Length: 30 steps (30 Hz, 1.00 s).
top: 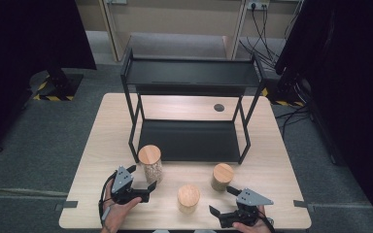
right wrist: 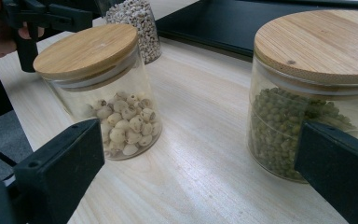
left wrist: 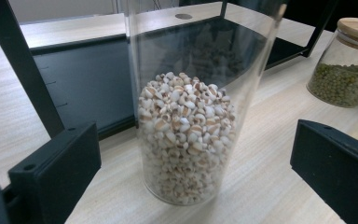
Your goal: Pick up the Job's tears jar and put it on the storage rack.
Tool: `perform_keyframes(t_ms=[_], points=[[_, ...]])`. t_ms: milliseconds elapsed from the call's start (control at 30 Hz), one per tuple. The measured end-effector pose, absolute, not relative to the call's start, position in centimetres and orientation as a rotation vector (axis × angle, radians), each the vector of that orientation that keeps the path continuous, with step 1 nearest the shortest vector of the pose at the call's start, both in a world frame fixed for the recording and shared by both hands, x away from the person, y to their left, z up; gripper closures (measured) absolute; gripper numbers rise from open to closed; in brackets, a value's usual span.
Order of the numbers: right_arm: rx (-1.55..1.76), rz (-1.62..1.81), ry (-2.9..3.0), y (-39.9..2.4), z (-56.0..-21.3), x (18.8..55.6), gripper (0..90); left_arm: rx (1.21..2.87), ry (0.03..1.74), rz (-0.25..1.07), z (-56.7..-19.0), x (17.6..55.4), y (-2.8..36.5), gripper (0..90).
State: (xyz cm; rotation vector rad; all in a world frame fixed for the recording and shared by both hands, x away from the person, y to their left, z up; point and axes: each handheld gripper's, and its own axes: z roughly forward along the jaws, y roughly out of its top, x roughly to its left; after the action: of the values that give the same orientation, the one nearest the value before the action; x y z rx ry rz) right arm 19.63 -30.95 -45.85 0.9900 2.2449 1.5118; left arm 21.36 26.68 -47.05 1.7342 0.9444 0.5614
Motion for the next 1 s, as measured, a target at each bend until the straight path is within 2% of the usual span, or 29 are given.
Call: perform_keyframes(t_ms=[600, 1000], points=[[0.987, 1.515, 2.246, -31.0, -45.9, 19.6, 2.0, 1.742, 0.944, 0.573, -47.0, 23.0, 25.8, 2.1], [0.984, 1.514, 2.252, -31.0, -45.9, 19.7, 2.1, 1.763, 0.924, 0.577, -46.8, 24.1, 25.1, 10.0]])
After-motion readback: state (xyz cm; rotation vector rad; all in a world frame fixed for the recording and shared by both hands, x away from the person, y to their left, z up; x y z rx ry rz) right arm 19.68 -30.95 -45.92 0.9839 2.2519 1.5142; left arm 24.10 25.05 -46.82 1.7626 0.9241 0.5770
